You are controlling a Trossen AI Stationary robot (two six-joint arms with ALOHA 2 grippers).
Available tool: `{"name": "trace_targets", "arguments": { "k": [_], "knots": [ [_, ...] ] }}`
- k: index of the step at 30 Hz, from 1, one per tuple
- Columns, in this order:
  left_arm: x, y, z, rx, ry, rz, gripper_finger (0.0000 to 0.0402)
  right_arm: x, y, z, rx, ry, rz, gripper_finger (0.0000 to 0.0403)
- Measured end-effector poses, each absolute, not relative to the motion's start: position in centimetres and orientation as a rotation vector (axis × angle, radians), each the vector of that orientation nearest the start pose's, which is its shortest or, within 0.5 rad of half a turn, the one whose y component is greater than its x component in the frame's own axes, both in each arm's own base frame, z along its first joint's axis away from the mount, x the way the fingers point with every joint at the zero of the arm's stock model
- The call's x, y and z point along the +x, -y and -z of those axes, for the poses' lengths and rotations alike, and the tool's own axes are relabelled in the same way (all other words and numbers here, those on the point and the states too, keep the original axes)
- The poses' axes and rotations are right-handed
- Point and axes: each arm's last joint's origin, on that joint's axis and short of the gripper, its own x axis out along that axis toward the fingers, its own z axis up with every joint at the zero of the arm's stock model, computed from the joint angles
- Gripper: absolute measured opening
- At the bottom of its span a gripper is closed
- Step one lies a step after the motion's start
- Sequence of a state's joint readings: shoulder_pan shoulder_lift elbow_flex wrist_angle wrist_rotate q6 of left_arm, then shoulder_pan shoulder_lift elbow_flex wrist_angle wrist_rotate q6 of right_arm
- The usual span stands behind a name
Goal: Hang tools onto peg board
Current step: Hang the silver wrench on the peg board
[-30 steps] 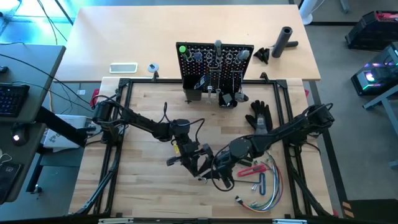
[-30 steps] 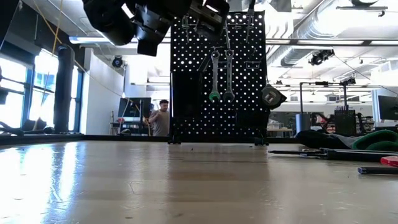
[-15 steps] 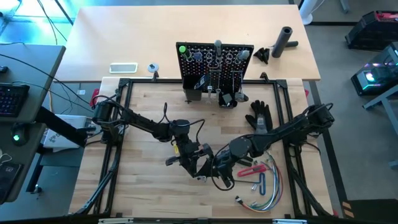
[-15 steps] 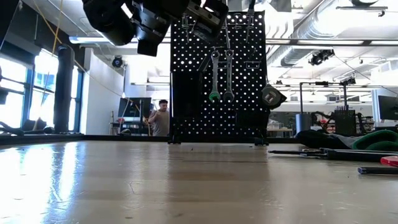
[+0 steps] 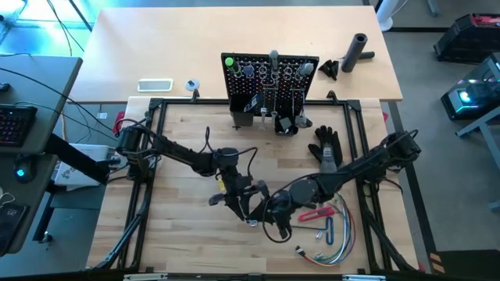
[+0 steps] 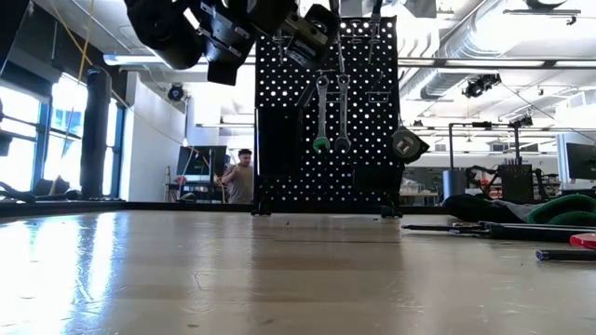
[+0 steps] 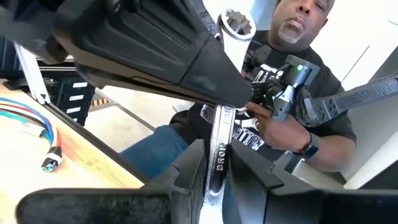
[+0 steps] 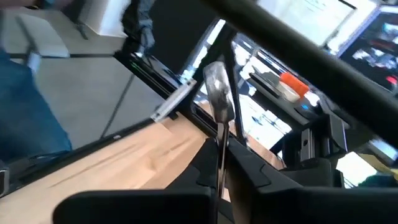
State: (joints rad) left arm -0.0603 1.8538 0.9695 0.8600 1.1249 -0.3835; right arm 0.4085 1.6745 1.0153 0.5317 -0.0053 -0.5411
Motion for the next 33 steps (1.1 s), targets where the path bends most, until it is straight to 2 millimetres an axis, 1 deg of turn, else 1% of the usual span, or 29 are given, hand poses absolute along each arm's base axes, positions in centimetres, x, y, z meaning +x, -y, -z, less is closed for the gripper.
{"name": "trace_targets", "arguments": {
  "k": [4, 7, 13, 18, 21, 24, 29, 33],
  "knots": [
    [37.4, 4.2, -20.3, -0.358, -0.254, 1.163, 0.0064, 33.8, -15.1, -25.2, -0.553, -0.07, -0.379, 0.0004],
    [37.4, 3.8, -20.3, -0.363, -0.259, 1.157, 0.0064, 32.9, -15.1, -25.6, -0.532, -0.146, -0.341, 0.0003],
    [37.5, 2.9, -20.0, -0.335, -0.253, 1.118, 0.0065, 30.3, -14.4, -27.4, -0.459, -0.289, -0.273, 0.0002],
    [37.8, 1.5, -19.8, -0.31, -0.236, 1.023, 0.0065, 28.0, -13.4, -29.0, -0.414, -0.365, -0.235, 0.0001],
    [37.6, 0.8, -19.2, -0.321, -0.277, 1.006, 0.0065, 26.8, -12.8, -29.8, -0.402, -0.387, -0.239, 0.0001],
    [37.6, 0.1, -18.5, -0.318, -0.323, 0.943, 0.0065, 25.6, -12.2, -30.8, -0.391, -0.389, -0.23, 0.0001],
    [37.4, 0.0, -17.1, -0.257, -0.407, 0.82, 0.0065, 23.8, -10.9, -31.1, -0.373, -0.497, -0.138, 0.0001],
    [37.4, 0.4, -16.6, -0.214, -0.448, 0.754, 0.0065, 23.1, -9.7, -30.2, -0.325, -0.632, -0.083, 0.0]
  ]
}}
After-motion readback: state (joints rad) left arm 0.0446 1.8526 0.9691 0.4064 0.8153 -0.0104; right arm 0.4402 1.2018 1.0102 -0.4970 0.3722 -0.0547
